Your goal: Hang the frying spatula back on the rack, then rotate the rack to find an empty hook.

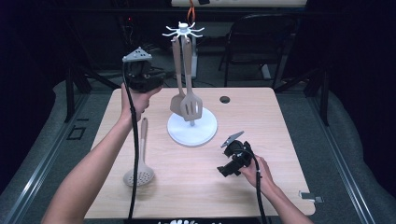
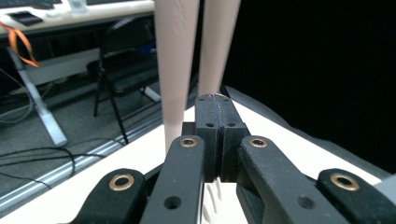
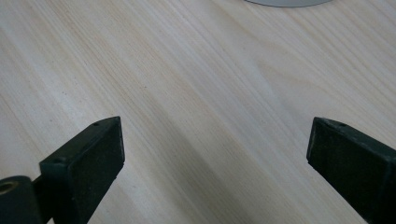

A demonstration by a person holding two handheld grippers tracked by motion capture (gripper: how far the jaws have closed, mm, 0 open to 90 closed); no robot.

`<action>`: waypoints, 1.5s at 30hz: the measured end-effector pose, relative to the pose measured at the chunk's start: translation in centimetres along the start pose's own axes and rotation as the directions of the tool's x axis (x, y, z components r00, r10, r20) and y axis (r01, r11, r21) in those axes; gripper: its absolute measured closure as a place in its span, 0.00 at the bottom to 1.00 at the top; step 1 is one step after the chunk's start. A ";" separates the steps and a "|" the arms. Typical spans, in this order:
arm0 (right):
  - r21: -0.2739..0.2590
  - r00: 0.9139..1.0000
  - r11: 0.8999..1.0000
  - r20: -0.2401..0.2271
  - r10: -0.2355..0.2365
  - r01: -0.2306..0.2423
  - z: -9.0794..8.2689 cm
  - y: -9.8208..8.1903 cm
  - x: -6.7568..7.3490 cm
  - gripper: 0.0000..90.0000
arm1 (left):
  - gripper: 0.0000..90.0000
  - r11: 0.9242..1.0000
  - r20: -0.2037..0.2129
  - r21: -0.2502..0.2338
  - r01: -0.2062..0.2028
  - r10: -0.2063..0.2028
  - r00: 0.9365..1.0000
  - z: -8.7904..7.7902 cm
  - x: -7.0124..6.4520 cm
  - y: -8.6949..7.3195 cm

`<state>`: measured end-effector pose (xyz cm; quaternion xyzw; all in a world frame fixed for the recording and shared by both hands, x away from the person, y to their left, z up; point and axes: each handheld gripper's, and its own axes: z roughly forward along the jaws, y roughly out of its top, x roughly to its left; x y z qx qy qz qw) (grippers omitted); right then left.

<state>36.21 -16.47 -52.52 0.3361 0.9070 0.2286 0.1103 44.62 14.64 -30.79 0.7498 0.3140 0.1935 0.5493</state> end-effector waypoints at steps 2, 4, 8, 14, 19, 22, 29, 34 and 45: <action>0.003 1.000 1.000 -0.002 0.002 -0.002 0.0 0.0 0.0 0.04 | 1.00 1.000 -0.010 -0.003 -0.004 0.004 1.000 -0.1 0.1 0.3; 0.014 1.000 1.000 -0.001 -0.008 0.008 0.1 0.0 -0.1 0.04 | 1.00 1.000 -0.033 -0.017 -0.005 0.005 0.999 -0.4 0.3 0.9; 0.012 1.000 1.000 -0.003 -0.001 0.001 0.1 -0.1 0.0 0.04 | 1.00 0.999 -0.064 -0.023 -0.022 0.020 0.998 -0.6 0.5 1.5; -0.001 1.000 1.000 0.001 -0.003 0.003 0.0 0.1 0.1 0.04 | 1.00 0.998 -0.098 -0.057 -0.019 0.014 0.995 -1.1 0.8 2.8; -0.020 1.000 1.000 -0.002 0.012 -0.012 0.3 -0.3 0.2 0.04 | 1.00 0.996 -0.127 -0.080 -0.037 0.026 0.992 -1.1 0.7 4.2; -0.018 1.000 1.000 0.000 0.009 -0.009 0.2 -0.3 0.1 0.04 | 1.00 0.996 -0.135 -0.080 -0.047 0.036 0.990 -0.9 0.6 5.0; 0.002 1.000 1.000 -0.001 -0.009 0.009 0.1 -0.1 0.0 0.04 | 1.00 0.995 -0.168 -0.077 -0.059 0.046 0.985 0.0 0.5 6.2; -0.019 1.000 1.000 -0.004 0.010 -0.010 0.2 -0.3 0.1 0.04 | 1.00 0.997 -0.196 -0.058 -0.059 0.047 0.980 0.4 0.8 6.5; 0.002 1.000 1.000 0.000 -0.008 0.008 0.2 -0.2 0.1 0.04 | 1.00 0.997 -0.247 -0.046 -0.055 0.042 0.968 1.0 1.3 6.8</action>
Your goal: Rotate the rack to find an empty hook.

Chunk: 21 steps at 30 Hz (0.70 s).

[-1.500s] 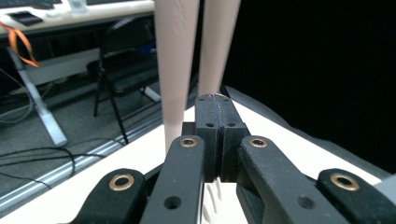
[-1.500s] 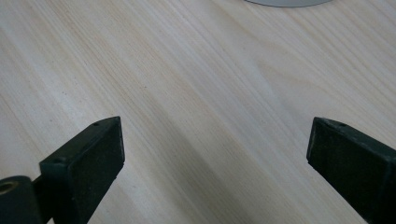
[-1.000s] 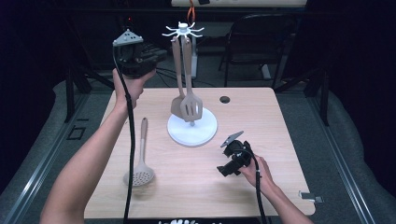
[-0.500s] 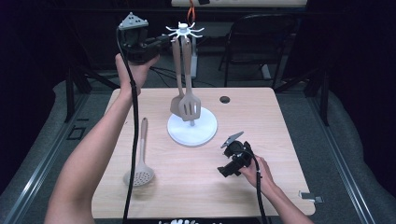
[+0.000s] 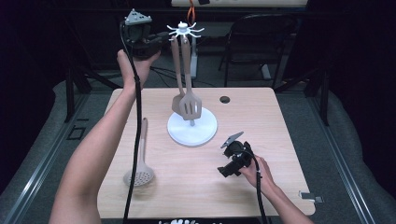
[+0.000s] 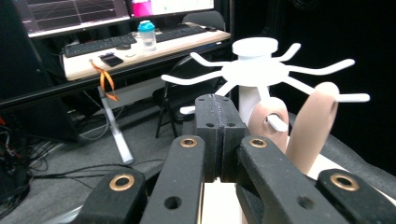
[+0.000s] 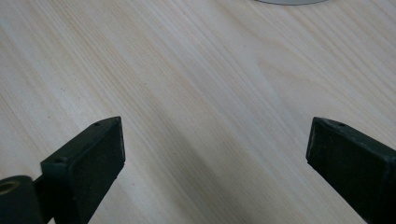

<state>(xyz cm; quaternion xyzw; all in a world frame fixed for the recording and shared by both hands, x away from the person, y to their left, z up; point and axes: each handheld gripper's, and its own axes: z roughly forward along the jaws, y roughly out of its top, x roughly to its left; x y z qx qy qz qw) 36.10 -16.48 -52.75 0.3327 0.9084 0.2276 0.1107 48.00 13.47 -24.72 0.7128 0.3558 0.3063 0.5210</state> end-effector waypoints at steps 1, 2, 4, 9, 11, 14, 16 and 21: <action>0.012 1.000 1.000 0.003 -0.011 0.011 -0.1 0.0 -0.1 0.04 | 1.00 1.000 -0.004 0.002 0.003 -0.003 1.000 0.0 0.1 0.1; 0.013 1.000 1.000 0.004 -0.011 0.011 0.0 0.0 0.0 0.05 | 1.00 1.000 -0.010 -0.001 0.008 -0.008 1.000 0.1 0.2 0.1; 0.016 1.000 1.000 0.003 -0.011 0.011 0.0 0.0 0.0 0.05 | 1.00 1.000 -0.015 0.000 0.016 -0.016 1.000 0.2 0.4 0.2; 0.017 1.000 1.000 0.001 -0.013 0.013 0.0 0.0 0.0 0.05 | 1.00 1.000 -0.028 0.006 0.019 -0.019 0.999 0.7 0.6 0.3; 0.018 1.000 1.000 0.001 -0.013 0.013 0.0 0.1 0.0 0.05 | 1.00 1.000 -0.032 0.008 0.021 -0.020 0.999 0.9 0.7 0.4; -0.002 1.000 1.000 -0.001 0.005 -0.005 0.2 0.0 0.2 0.05 | 1.00 1.000 -0.036 0.009 0.024 -0.024 0.999 1.1 0.7 0.4; 0.000 1.000 1.000 0.001 0.004 -0.004 0.2 0.0 0.2 0.05 | 1.00 1.000 -0.035 0.012 0.025 -0.025 0.999 1.2 0.7 0.5; -0.002 1.000 1.000 0.001 0.003 -0.003 0.2 -0.1 0.2 0.05 | 1.00 1.000 -0.031 0.010 0.014 -0.014 0.999 0.8 0.6 0.4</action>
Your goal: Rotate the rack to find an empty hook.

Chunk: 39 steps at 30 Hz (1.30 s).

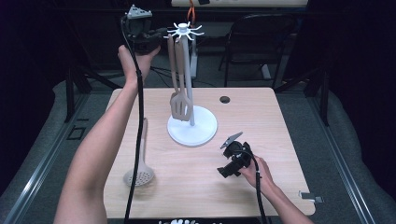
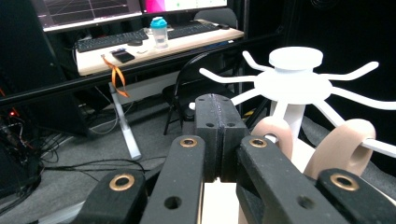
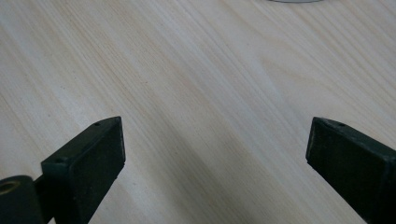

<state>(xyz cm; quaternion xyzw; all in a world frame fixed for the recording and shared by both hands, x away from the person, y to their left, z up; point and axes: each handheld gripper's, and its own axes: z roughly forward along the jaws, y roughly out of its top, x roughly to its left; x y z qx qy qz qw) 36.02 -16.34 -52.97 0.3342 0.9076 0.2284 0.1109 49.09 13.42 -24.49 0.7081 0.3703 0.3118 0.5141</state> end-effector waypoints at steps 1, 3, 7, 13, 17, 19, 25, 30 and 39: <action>-0.002 1.000 1.000 -0.002 0.001 -0.001 0.0 0.0 0.0 0.05 | 1.00 1.000 -0.002 0.001 -0.001 0.001 1.000 -0.1 0.0 -0.1; 0.000 1.000 1.000 0.001 0.000 0.000 0.0 0.0 0.0 0.05 | 1.00 1.000 0.001 0.001 -0.005 0.005 1.000 -0.4 0.0 -0.3; 0.020 1.000 1.000 0.001 -0.015 0.015 -0.1 0.1 0.0 0.05 | 1.00 1.000 0.001 -0.009 -0.004 0.004 1.000 -1.1 0.2 -0.7; 0.019 1.000 1.000 0.003 -0.015 0.015 -0.1 0.1 0.0 0.05 | 1.00 1.000 0.011 -0.028 0.007 -0.007 1.000 -2.4 0.6 -1.5; 0.005 1.000 1.000 -0.002 -0.003 0.003 0.0 0.1 0.1 0.05 | 1.00 0.999 0.037 -0.045 0.003 -0.002 0.999 -3.2 0.6 -1.9; 0.010 1.000 1.000 -0.002 -0.001 0.001 0.0 0.1 0.1 0.05 | 1.00 0.999 0.053 -0.051 0.009 -0.006 0.999 -3.4 0.5 -2.0; 0.018 1.000 1.000 0.001 -0.015 0.015 0.1 0.2 0.1 0.05 | 1.00 0.998 0.078 -0.064 -0.006 0.011 0.997 -3.4 -0.4 -1.7; 0.027 1.000 0.999 0.003 -0.024 0.023 0.0 0.2 0.0 0.05 | 1.00 0.998 0.079 -0.064 -0.023 0.028 0.997 -3.1 -0.7 -1.5; 0.015 1.000 1.000 0.000 -0.013 0.013 0.1 0.1 0.1 0.05 | 1.00 0.998 0.058 -0.043 -0.054 0.056 0.997 -2.3 -1.2 -1.3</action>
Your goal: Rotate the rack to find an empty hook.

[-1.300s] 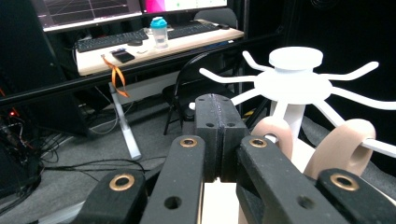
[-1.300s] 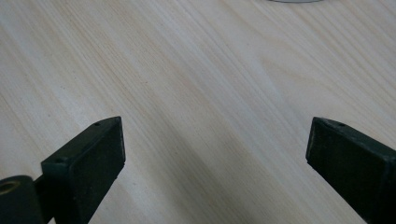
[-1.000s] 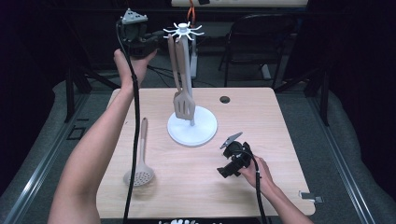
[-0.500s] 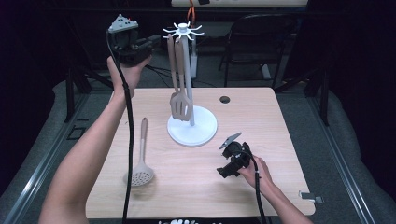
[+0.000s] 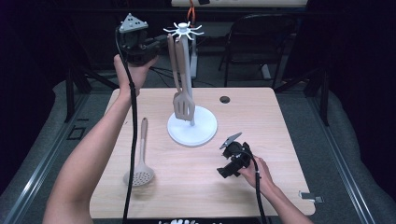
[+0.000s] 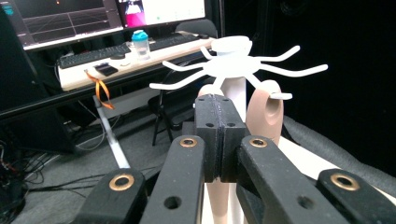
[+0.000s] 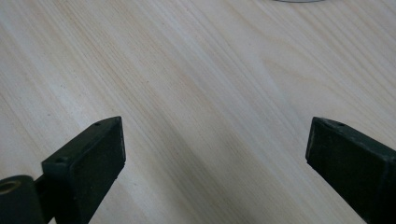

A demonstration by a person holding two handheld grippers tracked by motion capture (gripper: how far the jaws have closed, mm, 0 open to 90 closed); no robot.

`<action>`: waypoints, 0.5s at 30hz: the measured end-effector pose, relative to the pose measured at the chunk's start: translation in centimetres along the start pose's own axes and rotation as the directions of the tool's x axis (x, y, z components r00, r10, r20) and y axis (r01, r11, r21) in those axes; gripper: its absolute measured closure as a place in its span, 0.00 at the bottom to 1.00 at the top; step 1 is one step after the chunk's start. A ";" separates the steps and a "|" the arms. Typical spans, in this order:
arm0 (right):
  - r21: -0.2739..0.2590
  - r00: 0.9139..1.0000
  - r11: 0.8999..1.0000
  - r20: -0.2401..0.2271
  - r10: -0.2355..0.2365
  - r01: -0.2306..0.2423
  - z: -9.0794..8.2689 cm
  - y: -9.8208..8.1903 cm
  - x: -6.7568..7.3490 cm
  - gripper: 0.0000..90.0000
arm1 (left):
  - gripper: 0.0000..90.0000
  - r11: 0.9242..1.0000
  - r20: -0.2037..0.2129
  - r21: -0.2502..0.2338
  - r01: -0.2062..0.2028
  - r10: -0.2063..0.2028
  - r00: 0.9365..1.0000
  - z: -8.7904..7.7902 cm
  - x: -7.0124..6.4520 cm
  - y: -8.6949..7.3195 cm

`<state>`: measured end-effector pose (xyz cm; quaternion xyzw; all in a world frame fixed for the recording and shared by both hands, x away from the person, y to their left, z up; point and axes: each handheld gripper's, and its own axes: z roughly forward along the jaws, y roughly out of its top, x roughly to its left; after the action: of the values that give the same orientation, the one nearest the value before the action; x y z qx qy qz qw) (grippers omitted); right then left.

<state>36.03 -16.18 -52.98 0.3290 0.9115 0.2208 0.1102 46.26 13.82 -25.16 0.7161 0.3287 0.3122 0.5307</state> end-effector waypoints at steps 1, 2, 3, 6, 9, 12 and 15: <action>-0.008 1.000 1.000 -0.001 0.007 -0.007 0.1 0.0 0.1 0.05 | 1.00 1.000 -0.007 0.005 -0.005 0.006 1.000 0.1 0.1 0.0; 0.017 1.000 1.000 -0.001 -0.016 0.016 -0.1 0.1 -0.1 0.05 | 1.00 1.000 -0.009 0.006 -0.001 0.001 1.000 0.2 0.3 0.0; 0.013 1.000 1.000 0.002 -0.012 0.012 -0.1 0.1 0.0 0.05 | 1.00 1.000 -0.013 0.006 0.004 -0.004 1.000 0.3 0.4 0.0; 0.012 1.000 1.000 0.003 -0.011 0.011 -0.1 0.0 0.0 0.05 | 1.00 1.000 -0.027 0.012 0.025 -0.024 0.999 0.7 1.0 0.0; -0.011 1.000 1.000 -0.003 0.011 -0.012 0.1 0.0 0.1 0.05 | 1.00 0.999 -0.033 0.016 0.035 -0.035 0.999 0.9 1.3 -0.1; 0.001 1.000 1.000 -0.001 -0.001 0.001 0.0 0.0 0.0 0.05 | 1.00 0.999 -0.037 0.020 0.041 -0.040 0.998 1.1 1.5 0.0; -0.012 1.000 1.000 -0.004 0.012 -0.012 0.1 0.0 0.1 0.05 | 1.00 0.999 -0.035 0.022 0.040 -0.039 0.999 1.4 1.7 0.0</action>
<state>35.99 -16.10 -53.13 0.3335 0.9083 0.2278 0.1089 48.39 14.39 -25.33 0.7099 0.3556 0.3102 0.5228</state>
